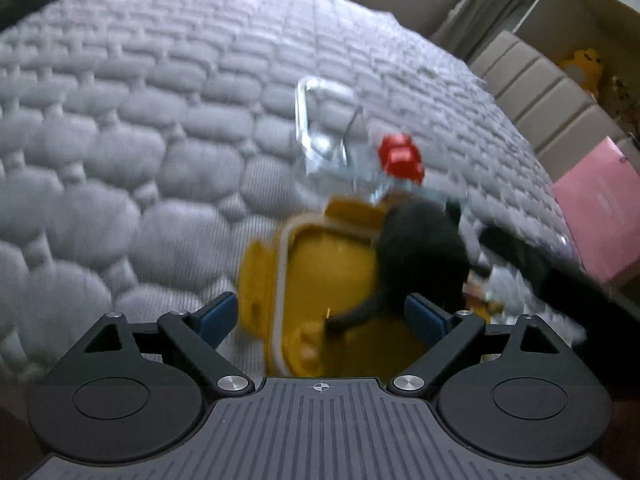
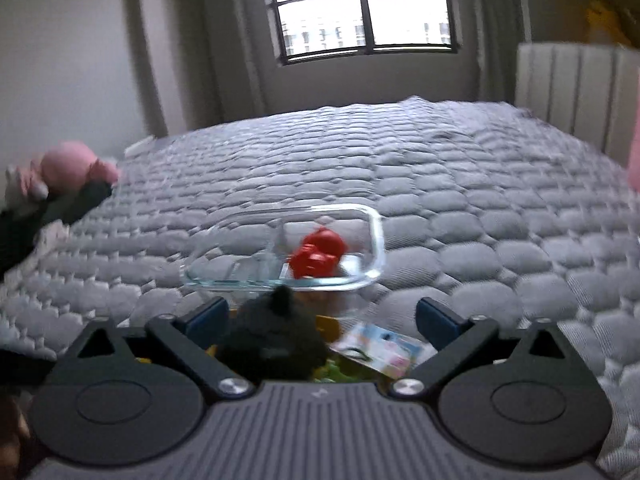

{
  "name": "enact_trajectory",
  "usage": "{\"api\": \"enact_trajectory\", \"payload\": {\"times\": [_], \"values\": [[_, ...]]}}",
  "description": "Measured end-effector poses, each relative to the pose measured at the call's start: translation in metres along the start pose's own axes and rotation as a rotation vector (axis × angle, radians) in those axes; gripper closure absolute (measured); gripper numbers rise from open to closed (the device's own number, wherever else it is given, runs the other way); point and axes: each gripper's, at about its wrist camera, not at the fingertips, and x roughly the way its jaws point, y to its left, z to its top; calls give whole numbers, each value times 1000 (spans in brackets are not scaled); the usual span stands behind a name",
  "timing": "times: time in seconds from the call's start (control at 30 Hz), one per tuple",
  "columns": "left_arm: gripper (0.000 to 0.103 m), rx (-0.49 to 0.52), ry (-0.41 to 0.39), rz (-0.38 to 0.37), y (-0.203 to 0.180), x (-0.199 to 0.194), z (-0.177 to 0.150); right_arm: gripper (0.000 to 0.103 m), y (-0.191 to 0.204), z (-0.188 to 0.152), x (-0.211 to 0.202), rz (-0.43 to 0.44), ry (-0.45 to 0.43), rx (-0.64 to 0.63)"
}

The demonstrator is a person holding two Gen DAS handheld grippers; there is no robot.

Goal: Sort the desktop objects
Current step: 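Lower the red figure into the glass container and open the left tool, then grasp the black plush bear with the right tool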

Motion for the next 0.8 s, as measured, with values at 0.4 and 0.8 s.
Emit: {"api": "enact_trajectory", "payload": {"times": [0.4, 0.8], "values": [[5, 182, 40, -79, -7, -3, -29, 27, 50, 12, 38, -41, 118, -184], [3, 219, 28, -192, -6, -11, -40, 41, 78, 39, 33, 47, 190, -148]]}}
